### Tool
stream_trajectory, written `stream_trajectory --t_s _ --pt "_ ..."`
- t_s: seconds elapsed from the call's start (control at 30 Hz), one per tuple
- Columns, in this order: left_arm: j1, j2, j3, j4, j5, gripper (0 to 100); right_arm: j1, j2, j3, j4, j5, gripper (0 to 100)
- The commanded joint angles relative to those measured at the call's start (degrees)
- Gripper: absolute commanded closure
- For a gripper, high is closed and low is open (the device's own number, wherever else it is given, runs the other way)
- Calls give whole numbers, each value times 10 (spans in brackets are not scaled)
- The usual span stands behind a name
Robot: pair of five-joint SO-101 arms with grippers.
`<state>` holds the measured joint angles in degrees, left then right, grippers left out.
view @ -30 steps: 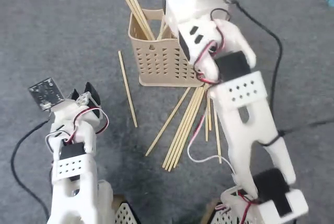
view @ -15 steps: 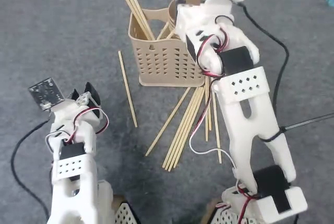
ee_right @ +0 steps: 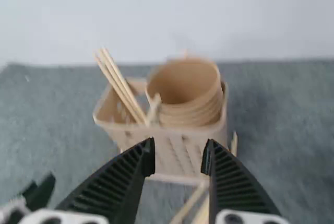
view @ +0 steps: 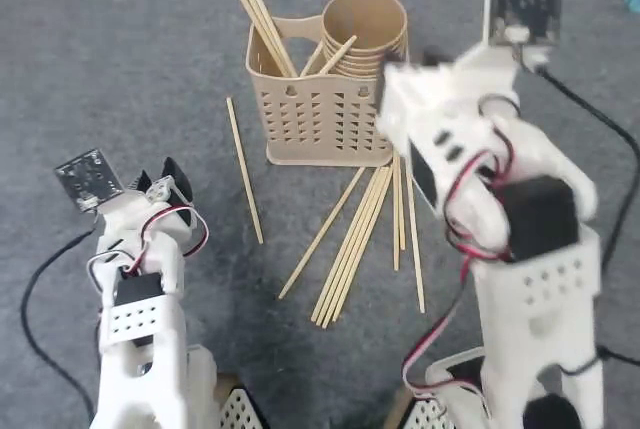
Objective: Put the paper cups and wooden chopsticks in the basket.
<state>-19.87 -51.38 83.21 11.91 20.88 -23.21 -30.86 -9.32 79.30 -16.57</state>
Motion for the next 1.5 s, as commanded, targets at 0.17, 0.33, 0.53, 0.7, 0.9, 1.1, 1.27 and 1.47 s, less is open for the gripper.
stream_trajectory --t_s 0.17,0.33,0.53,0.7,0.9,1.1,1.27,1.47 --pt "4 -17 0 -11 -7 866 7 -25 25 196 -2 847" --pt "4 -21 5 -11 -7 866 7 -26 183 167 36 847" --pt "4 -21 6 -11 -7 866 33 -29 362 15 82 847" --pt "4 -21 6 -12 -7 866 87 -25 450 -135 84 847" --pt "4 -21 6 -13 -7 866 91 -24 570 -347 84 847" --pt "4 -21 6 -13 -7 866 92 -23 673 -553 84 848" --pt "4 -20 6 -13 -7 866 93 34 665 -599 84 848" --pt "4 -20 6 -13 -7 866 95 164 593 -603 84 848"
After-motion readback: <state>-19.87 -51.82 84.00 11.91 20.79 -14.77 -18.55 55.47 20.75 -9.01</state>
